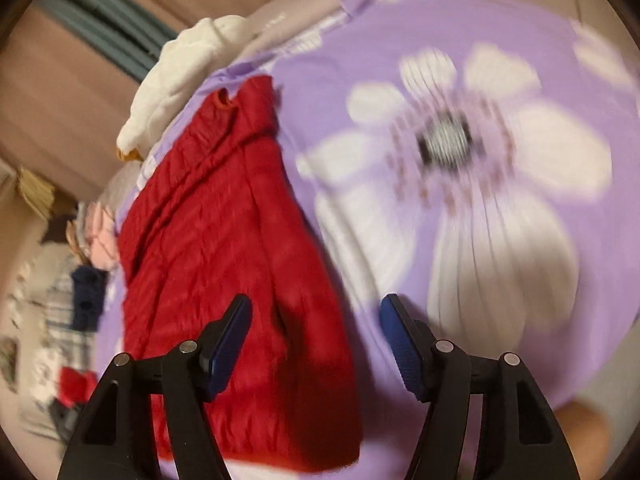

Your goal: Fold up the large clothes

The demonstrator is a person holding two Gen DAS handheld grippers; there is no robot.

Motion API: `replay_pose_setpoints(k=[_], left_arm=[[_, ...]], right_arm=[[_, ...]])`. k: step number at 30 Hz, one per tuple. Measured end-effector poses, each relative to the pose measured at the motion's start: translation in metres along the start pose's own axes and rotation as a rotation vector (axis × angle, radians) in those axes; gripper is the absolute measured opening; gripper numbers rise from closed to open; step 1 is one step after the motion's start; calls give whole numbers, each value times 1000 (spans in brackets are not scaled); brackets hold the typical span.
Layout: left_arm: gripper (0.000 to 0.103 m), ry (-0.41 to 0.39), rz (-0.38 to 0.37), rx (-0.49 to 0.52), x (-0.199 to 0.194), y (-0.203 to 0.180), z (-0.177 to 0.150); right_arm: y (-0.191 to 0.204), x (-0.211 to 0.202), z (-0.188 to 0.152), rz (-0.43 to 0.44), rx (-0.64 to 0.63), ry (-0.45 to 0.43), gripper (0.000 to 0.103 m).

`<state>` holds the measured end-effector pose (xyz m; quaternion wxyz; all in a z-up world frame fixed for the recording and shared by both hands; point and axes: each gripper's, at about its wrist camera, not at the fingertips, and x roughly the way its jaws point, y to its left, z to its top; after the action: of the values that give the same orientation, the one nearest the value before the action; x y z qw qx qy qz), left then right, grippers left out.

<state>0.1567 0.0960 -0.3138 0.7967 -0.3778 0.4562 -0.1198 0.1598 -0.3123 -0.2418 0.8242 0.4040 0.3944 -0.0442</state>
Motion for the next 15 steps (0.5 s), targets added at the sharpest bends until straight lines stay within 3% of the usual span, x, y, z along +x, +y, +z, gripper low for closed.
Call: replay_pose_setpoints(k=[6, 10, 13, 15], left_arm=[[72, 1, -28, 7, -4, 0, -15], [73, 5, -107, -69, -15, 18, -18], [64, 17, -122, -73, -11, 17, -17], [41, 50, -125, -34, -3, 10, -17]], right_arm=[[13, -3, -17, 37, -28, 14, 66], [13, 6, -28, 108, -3, 73, 66], [17, 11, -32, 102, -20, 32, 66], [23, 12, -32, 89, -51, 20, 49]])
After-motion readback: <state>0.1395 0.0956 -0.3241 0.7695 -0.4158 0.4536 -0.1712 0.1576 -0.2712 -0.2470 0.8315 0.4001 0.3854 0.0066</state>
